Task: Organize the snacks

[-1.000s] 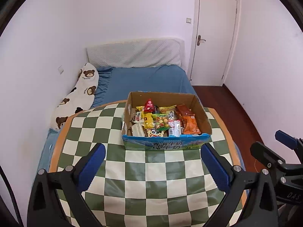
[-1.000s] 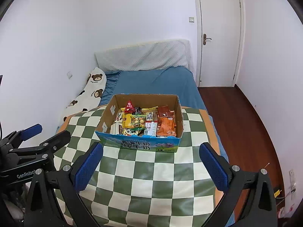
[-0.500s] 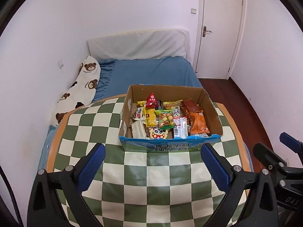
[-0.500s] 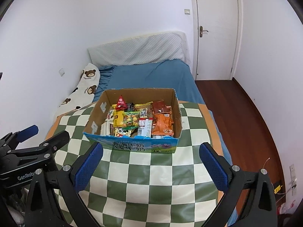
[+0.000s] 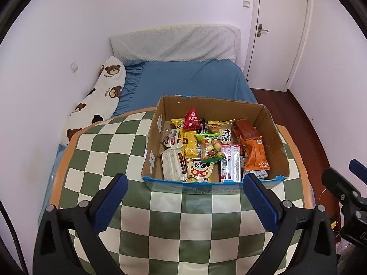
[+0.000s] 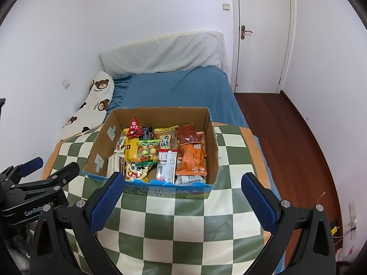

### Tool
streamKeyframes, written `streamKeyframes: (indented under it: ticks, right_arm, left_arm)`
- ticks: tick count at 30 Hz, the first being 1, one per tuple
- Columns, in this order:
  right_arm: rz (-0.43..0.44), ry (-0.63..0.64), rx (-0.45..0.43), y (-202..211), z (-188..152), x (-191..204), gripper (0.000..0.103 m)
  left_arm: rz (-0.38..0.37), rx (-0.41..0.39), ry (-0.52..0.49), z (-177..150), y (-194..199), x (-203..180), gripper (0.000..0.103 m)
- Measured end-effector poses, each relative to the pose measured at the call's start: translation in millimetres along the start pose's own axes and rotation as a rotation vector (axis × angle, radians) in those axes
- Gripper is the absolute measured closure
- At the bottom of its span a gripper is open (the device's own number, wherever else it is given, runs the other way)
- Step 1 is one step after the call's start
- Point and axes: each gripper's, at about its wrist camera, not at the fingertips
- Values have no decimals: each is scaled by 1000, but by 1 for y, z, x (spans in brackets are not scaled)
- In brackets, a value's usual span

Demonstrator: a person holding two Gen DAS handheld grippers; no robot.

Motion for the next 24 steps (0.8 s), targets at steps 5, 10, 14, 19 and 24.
streamKeyframes:
  ticks: [5, 10, 14, 19, 24]
  right_arm:
    - [-8, 4, 5, -16, 9, -4, 0]
    - [-10, -2, 29, -32, 16, -8, 0]
    - [-10, -7, 31, -38, 16, -10, 0]
    - [-10, -12, 27, -41, 17, -11, 0]
    - [-13, -12, 27, -41, 19, -13, 0]
  left_arm:
    - [5, 23, 0, 6, -16, -4, 0]
    - [5, 38, -5, 10, -24, -6, 0]
    - [5, 38, -6, 11, -26, -7, 0]
    - [8, 26, -11, 14, -27, -8, 0]
    - [5, 22, -14, 16, -25, -7, 0]
Point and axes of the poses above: each gripper's, at about its wrist camera, not at the fingertips, and y roughly against the way its jaws point, x to its left, z to its top, and after that the axes turned 14 degrees about z, right-handed
